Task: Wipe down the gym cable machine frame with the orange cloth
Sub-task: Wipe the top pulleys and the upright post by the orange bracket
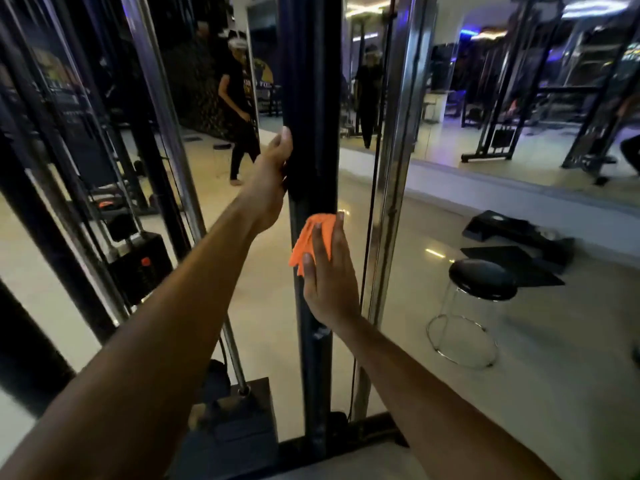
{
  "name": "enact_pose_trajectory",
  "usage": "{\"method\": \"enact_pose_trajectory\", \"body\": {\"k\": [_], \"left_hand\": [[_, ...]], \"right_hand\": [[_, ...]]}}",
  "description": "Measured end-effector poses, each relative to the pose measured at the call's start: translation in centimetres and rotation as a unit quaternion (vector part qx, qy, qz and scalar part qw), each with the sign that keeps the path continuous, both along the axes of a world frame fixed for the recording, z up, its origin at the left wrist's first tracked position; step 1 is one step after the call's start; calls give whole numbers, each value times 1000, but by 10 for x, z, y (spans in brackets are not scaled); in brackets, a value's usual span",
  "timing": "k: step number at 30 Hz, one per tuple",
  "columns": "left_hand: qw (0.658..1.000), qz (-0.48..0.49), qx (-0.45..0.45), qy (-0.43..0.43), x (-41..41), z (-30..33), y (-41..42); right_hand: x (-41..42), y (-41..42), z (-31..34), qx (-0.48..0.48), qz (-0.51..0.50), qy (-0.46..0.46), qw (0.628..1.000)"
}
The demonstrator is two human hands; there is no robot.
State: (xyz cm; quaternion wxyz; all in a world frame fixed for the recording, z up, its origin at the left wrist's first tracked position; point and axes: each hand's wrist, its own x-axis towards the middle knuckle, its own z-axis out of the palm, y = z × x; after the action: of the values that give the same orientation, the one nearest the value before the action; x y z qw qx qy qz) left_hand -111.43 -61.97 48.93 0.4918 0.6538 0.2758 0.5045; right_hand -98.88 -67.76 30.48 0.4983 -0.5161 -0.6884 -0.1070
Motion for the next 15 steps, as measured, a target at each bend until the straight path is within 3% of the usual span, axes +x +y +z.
{"method": "enact_pose_trajectory", "body": {"k": [5, 11, 15], "left_hand": [[999, -13, -27, 26, -14, -67, 8], [999, -17, -18, 30, -18, -161, 7], [999, -5, -12, 43, -18, -195, 9]], "right_hand": [[4, 23, 31, 80, -3, 5, 997], [12, 4, -130, 59, 0, -57, 997], [10, 15, -100, 59, 16, -10, 998]]}}
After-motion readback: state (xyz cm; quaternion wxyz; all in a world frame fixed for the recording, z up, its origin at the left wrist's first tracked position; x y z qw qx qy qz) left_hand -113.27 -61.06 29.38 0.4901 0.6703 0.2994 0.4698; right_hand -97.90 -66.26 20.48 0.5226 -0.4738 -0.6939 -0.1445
